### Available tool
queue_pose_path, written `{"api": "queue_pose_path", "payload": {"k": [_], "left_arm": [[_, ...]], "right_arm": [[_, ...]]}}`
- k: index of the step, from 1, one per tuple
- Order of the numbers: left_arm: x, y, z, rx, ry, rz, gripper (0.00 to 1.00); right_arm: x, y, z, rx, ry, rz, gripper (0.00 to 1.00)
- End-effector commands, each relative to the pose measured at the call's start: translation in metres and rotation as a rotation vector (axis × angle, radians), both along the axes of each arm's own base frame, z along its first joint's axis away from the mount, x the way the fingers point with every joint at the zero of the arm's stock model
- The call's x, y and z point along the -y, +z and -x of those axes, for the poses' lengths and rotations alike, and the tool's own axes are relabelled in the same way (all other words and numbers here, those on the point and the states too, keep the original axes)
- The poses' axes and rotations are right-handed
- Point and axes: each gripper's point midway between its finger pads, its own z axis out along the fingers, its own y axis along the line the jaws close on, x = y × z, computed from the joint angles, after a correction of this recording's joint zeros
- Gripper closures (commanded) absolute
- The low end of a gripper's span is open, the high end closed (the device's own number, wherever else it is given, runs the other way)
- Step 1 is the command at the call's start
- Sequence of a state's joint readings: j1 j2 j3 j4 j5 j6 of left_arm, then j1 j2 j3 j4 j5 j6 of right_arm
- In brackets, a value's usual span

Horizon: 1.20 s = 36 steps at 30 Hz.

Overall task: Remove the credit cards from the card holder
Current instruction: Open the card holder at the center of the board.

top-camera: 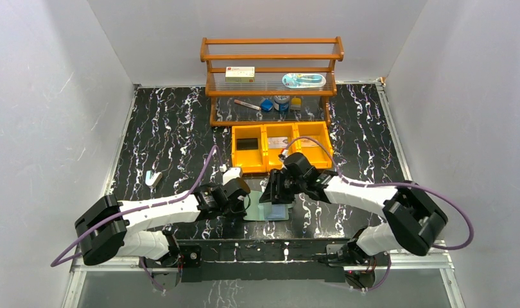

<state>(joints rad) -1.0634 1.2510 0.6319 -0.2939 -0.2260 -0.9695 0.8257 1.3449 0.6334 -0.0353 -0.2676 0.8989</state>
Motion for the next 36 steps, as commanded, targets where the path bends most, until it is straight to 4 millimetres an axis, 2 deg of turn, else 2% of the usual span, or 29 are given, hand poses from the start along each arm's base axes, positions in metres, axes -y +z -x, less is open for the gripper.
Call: {"api": "queue_pose_path", "payload": {"k": [1, 6, 10, 13, 16, 19, 23, 26, 36], "left_arm": [[-0.001, 0.005, -0.002, 0.019, 0.011, 0.019, 0.96], [-0.005, 0.004, -0.001, 0.021, 0.026, 0.021, 0.96], [-0.008, 0.002, 0.000, 0.018, 0.032, 0.021, 0.96], [-0.009, 0.000, 0.001, 0.016, 0.036, 0.018, 0.96], [-0.010, -0.003, 0.001, 0.013, 0.037, 0.011, 0.96], [-0.009, -0.003, 0.001, 0.011, 0.037, 0.008, 0.96], [-0.009, -0.004, 0.001, 0.008, 0.034, 0.006, 0.96], [-0.008, -0.005, 0.001, 0.008, 0.031, 0.003, 0.97], [-0.008, -0.003, 0.002, 0.020, 0.015, 0.019, 0.97]], "right_arm": [[-0.041, 0.022, -0.002, 0.026, 0.086, -0.093, 0.47], [-0.058, -0.004, 0.000, -0.018, 0.072, -0.053, 0.51], [-0.054, -0.025, -0.001, -0.046, 0.053, 0.025, 0.57], [-0.048, -0.019, -0.004, -0.019, 0.034, 0.044, 0.57], [-0.030, -0.003, -0.011, 0.051, -0.020, 0.090, 0.51], [-0.004, 0.011, -0.019, 0.121, -0.102, 0.157, 0.48], [0.036, 0.008, -0.023, 0.162, -0.229, 0.265, 0.46], [0.055, 0.003, -0.020, 0.162, -0.292, 0.294, 0.46], [0.058, -0.009, -0.013, 0.110, -0.345, 0.261, 0.49]]}}
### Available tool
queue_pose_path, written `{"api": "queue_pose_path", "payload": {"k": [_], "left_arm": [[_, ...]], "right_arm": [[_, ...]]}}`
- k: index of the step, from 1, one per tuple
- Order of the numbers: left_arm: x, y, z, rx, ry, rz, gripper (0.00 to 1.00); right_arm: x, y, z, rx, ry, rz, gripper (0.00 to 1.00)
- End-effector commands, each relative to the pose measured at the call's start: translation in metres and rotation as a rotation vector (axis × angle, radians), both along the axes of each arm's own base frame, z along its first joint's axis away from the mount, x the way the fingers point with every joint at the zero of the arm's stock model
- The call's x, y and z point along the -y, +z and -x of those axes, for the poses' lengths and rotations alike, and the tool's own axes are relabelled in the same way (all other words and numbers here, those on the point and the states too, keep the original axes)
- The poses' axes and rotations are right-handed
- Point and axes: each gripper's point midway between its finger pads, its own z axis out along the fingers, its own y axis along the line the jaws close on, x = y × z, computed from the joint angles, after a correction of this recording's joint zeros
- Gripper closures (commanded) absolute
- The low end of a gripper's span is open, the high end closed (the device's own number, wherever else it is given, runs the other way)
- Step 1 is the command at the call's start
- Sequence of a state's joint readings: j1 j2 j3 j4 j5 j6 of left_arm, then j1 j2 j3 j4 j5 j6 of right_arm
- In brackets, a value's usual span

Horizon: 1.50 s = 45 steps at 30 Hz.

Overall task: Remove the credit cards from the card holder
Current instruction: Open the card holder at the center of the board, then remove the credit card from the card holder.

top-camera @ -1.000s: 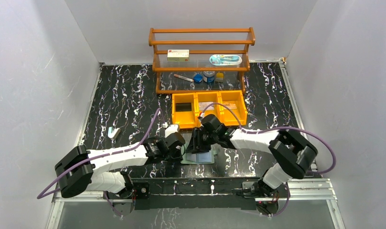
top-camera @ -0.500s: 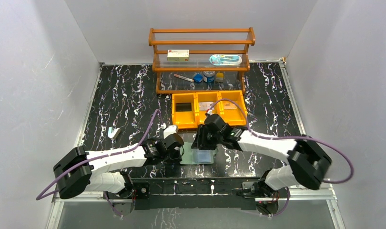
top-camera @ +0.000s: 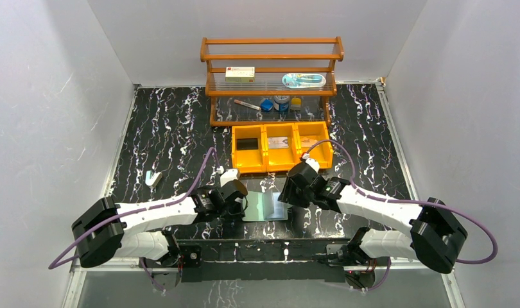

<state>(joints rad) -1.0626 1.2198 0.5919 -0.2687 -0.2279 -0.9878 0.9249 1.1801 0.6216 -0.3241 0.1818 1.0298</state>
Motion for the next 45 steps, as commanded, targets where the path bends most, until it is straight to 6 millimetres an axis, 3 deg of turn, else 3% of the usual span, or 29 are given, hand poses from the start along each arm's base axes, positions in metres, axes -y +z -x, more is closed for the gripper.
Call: {"api": "queue_pose_path", "payload": {"k": [1, 13, 30, 36, 45], "left_arm": [[-0.005, 0.000, 0.000, 0.016, -0.006, -0.009, 0.96], [-0.003, -0.007, 0.000, -0.009, -0.005, -0.039, 0.98], [-0.002, -0.007, 0.002, -0.019, 0.001, -0.022, 0.98], [0.000, -0.008, 0.003, -0.021, -0.015, -0.019, 0.98], [0.002, -0.010, 0.003, -0.026, -0.027, -0.021, 0.98]], "right_arm": [[-0.002, 0.002, -0.006, 0.016, -0.049, -0.029, 0.48], [-0.015, -0.011, -0.002, -0.013, 0.029, -0.035, 0.48], [-0.031, -0.006, -0.001, -0.016, 0.058, -0.116, 0.47], [-0.039, -0.008, 0.001, -0.031, 0.088, -0.133, 0.53], [-0.028, -0.009, 0.000, -0.034, 0.063, -0.080, 0.48]]}}
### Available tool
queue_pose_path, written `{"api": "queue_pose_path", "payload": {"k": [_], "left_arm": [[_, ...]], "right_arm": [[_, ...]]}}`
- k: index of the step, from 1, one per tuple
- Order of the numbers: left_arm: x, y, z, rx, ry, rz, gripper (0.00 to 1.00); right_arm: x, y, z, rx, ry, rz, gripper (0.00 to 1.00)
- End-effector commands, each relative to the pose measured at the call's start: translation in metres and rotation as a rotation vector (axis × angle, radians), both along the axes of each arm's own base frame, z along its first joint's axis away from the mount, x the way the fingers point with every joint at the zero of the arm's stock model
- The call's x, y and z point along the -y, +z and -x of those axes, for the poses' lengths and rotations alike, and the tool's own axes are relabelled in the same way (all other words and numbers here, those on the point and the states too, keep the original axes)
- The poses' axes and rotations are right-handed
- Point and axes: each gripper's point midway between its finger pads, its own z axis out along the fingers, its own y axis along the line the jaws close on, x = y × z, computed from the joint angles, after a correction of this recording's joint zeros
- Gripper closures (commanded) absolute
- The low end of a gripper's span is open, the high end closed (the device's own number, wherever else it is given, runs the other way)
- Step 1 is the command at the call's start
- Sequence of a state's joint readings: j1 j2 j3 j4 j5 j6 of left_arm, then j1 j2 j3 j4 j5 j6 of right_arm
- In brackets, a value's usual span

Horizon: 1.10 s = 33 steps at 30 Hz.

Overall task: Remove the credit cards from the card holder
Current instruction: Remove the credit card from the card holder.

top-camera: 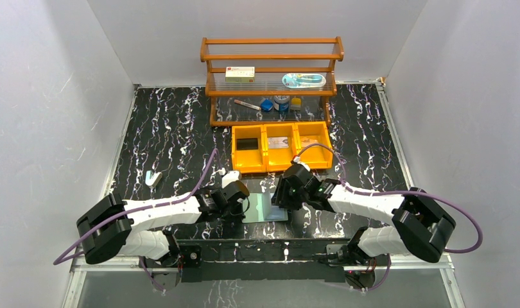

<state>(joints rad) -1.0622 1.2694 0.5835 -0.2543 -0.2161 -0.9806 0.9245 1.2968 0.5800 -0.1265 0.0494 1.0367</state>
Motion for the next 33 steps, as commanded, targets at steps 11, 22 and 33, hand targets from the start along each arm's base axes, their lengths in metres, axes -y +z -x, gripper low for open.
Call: {"api": "queue_pose_path", "payload": {"k": [11, 22, 33], "left_arm": [[0.005, 0.006, -0.001, 0.004, -0.018, 0.016, 0.98], [0.008, 0.006, -0.001, 0.001, -0.029, 0.017, 0.98], [0.010, 0.007, -0.001, 0.002, -0.038, 0.019, 0.98]], "right_arm": [[0.009, 0.007, -0.007, 0.035, -0.018, 0.059, 0.47], [-0.009, 0.024, -0.007, 0.068, 0.047, -0.044, 0.56], [-0.016, 0.018, -0.003, 0.029, 0.071, -0.049, 0.54]]}}
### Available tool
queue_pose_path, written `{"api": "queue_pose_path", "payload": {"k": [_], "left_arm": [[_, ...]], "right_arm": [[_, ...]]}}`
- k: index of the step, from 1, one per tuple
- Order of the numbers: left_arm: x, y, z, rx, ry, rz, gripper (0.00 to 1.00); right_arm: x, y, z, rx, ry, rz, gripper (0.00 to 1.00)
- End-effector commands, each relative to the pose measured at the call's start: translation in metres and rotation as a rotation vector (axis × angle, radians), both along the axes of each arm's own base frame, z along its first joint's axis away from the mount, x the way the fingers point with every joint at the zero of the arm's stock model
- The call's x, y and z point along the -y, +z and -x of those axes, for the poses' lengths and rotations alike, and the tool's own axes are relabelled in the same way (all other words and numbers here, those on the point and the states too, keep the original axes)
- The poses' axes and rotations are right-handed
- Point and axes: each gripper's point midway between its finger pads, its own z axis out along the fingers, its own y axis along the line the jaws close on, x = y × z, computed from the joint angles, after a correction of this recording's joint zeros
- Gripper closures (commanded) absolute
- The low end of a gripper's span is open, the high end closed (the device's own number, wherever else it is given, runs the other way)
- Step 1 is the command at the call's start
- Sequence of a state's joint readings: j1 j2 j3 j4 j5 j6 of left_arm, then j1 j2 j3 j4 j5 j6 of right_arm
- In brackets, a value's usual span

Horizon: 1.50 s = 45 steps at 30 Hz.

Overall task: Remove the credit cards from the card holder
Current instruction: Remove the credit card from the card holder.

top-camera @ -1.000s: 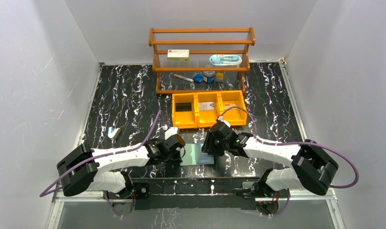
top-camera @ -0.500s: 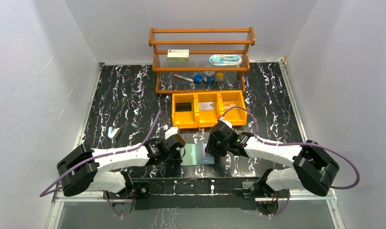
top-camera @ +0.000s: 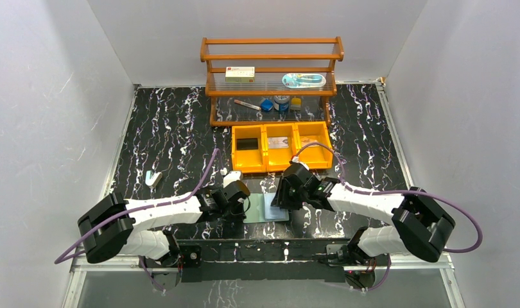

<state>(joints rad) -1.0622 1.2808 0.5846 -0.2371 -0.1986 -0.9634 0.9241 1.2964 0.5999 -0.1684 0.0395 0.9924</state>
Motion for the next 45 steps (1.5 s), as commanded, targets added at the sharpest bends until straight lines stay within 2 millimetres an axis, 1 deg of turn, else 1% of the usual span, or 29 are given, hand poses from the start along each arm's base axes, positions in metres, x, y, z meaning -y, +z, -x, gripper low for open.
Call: {"api": "queue_pose_path", "payload": {"k": [1, 2, 5, 7, 9, 13, 19, 20, 22, 23, 26, 29, 32, 33, 35, 38, 44, 45], "left_arm": [[0.006, 0.008, -0.002, 0.006, -0.014, 0.011, 0.98], [0.007, 0.008, -0.002, 0.006, -0.016, 0.014, 0.98], [0.007, 0.008, -0.003, 0.007, -0.020, 0.012, 0.98], [0.008, 0.008, -0.003, 0.008, -0.021, 0.012, 0.98], [0.007, 0.008, -0.003, 0.009, -0.020, 0.011, 0.98], [0.007, 0.008, -0.003, 0.010, -0.018, 0.013, 0.98], [0.003, 0.011, -0.004, 0.024, -0.003, 0.014, 0.98], [0.002, 0.011, -0.004, 0.024, -0.001, 0.015, 0.97], [0.002, 0.010, -0.003, 0.024, 0.000, 0.015, 0.97], [0.002, 0.010, -0.004, 0.024, 0.001, 0.015, 0.97], [0.002, 0.010, -0.003, 0.022, -0.002, 0.014, 0.97], [0.002, 0.011, -0.004, 0.024, -0.001, 0.015, 0.97], [0.002, 0.011, -0.004, 0.024, 0.000, 0.014, 0.97], [0.003, 0.011, -0.004, 0.025, -0.001, 0.016, 0.97], [0.004, 0.012, -0.005, 0.028, -0.005, 0.015, 0.97], [0.005, 0.013, -0.005, 0.028, -0.012, 0.014, 0.97], [0.006, 0.013, -0.005, 0.027, -0.012, 0.016, 0.97], [0.005, 0.013, -0.005, 0.027, -0.012, 0.015, 0.97]], "right_arm": [[-0.025, 0.024, -0.004, 0.035, 0.057, -0.112, 0.55], [-0.031, 0.031, -0.004, 0.045, 0.076, -0.152, 0.55], [-0.046, 0.049, -0.004, 0.074, 0.120, -0.244, 0.51], [-0.053, 0.056, -0.003, 0.082, 0.146, -0.284, 0.50], [-0.058, 0.056, -0.003, 0.078, 0.156, -0.298, 0.49], [-0.068, 0.049, -0.003, 0.040, 0.187, -0.298, 0.49], [-0.091, 0.049, 0.004, -0.002, 0.281, -0.377, 0.48], [-0.091, 0.046, 0.003, -0.013, 0.276, -0.358, 0.47], [-0.082, 0.032, -0.002, -0.031, 0.226, -0.265, 0.45], [-0.078, 0.029, -0.005, -0.027, 0.220, -0.229, 0.45], [-0.071, 0.036, -0.002, -0.001, 0.231, -0.225, 0.44], [-0.046, 0.040, -0.013, 0.055, 0.131, -0.126, 0.38], [-0.012, 0.033, -0.025, 0.107, 0.012, 0.005, 0.37], [-0.005, 0.030, -0.025, 0.104, -0.006, 0.033, 0.37], [0.003, 0.023, -0.022, 0.084, -0.019, 0.070, 0.37], [0.007, 0.013, -0.016, 0.046, -0.013, 0.099, 0.37], [-0.005, 0.009, -0.011, 0.019, 0.021, 0.045, 0.40], [-0.003, 0.007, -0.011, 0.015, 0.012, 0.057, 0.41]]}}
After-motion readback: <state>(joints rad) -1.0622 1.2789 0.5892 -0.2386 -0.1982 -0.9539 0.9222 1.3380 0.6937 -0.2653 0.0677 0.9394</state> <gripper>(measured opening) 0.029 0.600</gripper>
